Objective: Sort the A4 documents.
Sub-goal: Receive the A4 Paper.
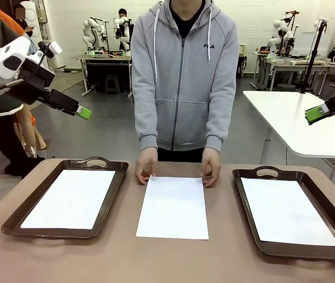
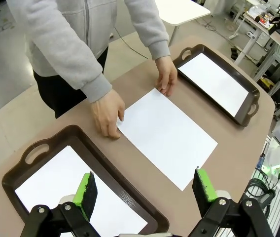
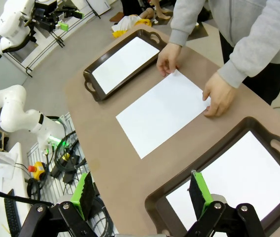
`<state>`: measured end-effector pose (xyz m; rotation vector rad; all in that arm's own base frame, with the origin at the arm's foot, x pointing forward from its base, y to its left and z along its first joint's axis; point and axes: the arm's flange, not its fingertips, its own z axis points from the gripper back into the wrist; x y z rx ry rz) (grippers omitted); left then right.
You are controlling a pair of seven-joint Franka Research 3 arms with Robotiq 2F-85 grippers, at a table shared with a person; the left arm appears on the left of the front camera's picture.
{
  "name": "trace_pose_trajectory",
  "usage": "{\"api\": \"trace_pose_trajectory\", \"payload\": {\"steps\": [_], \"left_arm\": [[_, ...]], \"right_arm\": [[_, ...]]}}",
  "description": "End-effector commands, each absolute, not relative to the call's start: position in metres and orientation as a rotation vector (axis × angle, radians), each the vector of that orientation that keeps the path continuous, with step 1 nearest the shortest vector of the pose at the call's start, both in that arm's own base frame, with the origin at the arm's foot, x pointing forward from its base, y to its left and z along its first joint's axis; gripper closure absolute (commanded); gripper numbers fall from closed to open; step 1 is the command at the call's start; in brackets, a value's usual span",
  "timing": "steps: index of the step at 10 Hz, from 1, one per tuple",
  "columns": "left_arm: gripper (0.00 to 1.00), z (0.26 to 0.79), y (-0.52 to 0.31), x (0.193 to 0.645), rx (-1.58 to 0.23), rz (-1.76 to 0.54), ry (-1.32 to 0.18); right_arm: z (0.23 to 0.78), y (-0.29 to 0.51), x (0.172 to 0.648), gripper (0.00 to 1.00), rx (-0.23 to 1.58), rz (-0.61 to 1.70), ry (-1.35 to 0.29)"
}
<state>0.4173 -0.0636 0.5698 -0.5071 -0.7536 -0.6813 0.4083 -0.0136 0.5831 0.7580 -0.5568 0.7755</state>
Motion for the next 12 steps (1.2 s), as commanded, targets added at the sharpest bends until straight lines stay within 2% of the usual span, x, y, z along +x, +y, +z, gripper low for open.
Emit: {"api": "trace_pose_trajectory", "payload": {"steps": [1,12], "left_arm": [[0.00,0.5682,-0.0622,0.4163,-0.509,-0.705,-0.757],[0.00,0.5682,-0.0622,0.4163,-0.509,-0.705,-0.757]], "right_arm": [[0.5817,-0.0117,0.4092,0.00,0.764,0.771,-0.564],[0.5817,-0.0117,0.4092,0.00,0.764,0.771,-0.564]]}}
